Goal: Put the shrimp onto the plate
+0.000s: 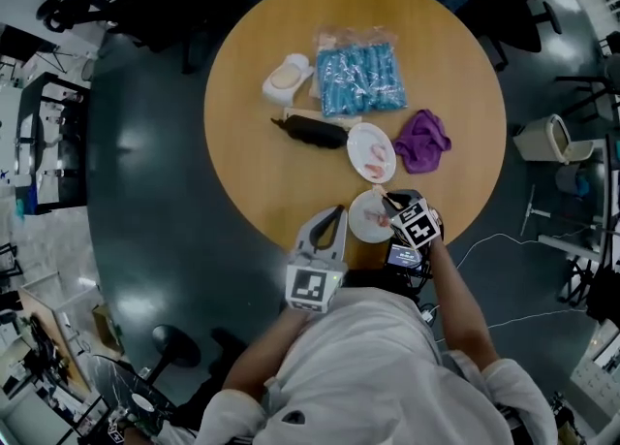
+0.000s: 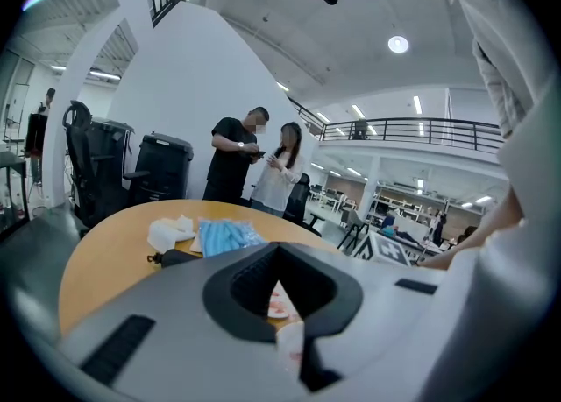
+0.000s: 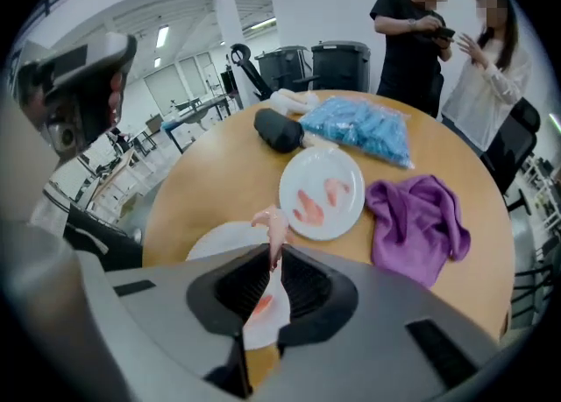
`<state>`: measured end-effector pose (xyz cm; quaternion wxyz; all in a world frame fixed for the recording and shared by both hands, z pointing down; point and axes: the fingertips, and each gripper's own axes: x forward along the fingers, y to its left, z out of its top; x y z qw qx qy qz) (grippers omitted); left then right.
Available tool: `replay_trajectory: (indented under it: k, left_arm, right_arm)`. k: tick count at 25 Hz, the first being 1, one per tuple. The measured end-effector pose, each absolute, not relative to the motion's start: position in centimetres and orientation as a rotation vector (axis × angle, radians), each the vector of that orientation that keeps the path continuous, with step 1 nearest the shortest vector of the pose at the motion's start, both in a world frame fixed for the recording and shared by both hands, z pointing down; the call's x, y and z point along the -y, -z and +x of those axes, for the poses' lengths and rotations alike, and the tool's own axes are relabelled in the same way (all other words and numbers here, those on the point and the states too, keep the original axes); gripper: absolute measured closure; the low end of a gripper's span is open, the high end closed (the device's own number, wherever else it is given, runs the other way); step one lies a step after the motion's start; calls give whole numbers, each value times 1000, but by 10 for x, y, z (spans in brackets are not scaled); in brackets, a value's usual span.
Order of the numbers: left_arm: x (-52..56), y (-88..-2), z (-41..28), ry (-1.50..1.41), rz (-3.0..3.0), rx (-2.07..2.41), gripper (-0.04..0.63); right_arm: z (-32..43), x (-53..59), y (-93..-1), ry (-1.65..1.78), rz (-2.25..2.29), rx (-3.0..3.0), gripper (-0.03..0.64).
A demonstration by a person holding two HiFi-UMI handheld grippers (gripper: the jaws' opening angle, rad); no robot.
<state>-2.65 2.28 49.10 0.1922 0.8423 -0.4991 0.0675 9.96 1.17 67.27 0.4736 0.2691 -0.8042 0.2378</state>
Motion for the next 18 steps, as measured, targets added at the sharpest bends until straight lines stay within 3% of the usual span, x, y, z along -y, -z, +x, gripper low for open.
replay_trajectory:
  k: [18]
  left_arm:
    - [-42,-483,-12,-240,2397,1405,588]
  right_arm:
    - [120,-52,-713,-531,556,1856,566]
